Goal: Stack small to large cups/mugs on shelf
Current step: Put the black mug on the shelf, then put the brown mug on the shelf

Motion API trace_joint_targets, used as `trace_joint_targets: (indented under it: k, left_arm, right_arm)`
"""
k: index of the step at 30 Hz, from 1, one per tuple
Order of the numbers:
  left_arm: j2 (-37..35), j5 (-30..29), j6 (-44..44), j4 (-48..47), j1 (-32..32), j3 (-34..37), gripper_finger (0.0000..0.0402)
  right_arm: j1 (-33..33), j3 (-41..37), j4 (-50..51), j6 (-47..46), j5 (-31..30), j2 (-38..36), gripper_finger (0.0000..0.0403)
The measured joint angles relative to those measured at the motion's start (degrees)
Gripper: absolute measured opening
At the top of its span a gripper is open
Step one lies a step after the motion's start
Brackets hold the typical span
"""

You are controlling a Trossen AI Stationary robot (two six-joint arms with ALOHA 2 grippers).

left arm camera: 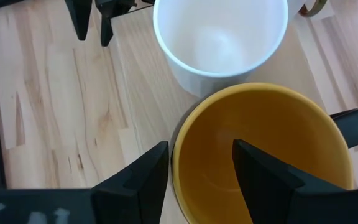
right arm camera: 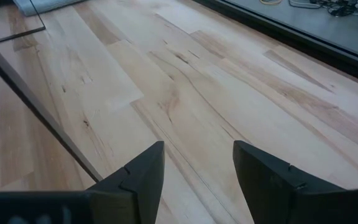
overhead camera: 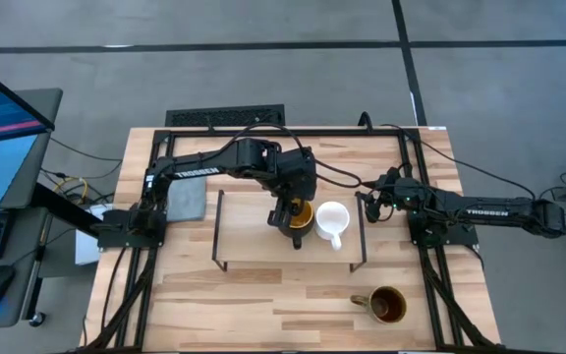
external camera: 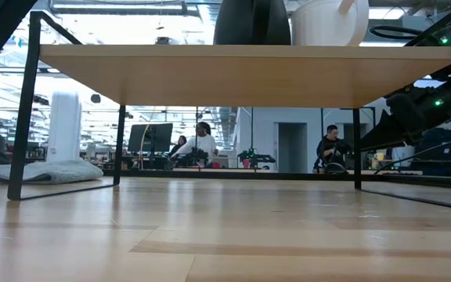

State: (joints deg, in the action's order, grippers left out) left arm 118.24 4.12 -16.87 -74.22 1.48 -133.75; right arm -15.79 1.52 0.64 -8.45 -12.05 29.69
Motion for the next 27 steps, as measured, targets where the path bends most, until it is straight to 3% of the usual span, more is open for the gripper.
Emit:
trace_joint_targets:
  k: [12,22,27]
  left_arm:
    - [0.0,-0.3,2.3,-0.2,0.0,0.0,0.0177]
    - [0.0,-0.2,3.3,-0.7,0.0,0.0,0.0252]
    - [0.0,0.1,4.2,-0.9,0.0,0.0,0.0262]
  right_arm:
    - [0.0,0.0,0.0,0.0,0.0,0.0,0.0214]
    - [0.0,0.0,0.0,0.0,0.0,0.0,0.0214]
    - [0.0,0.0,0.0,0.0,0.0,0.0,0.0214]
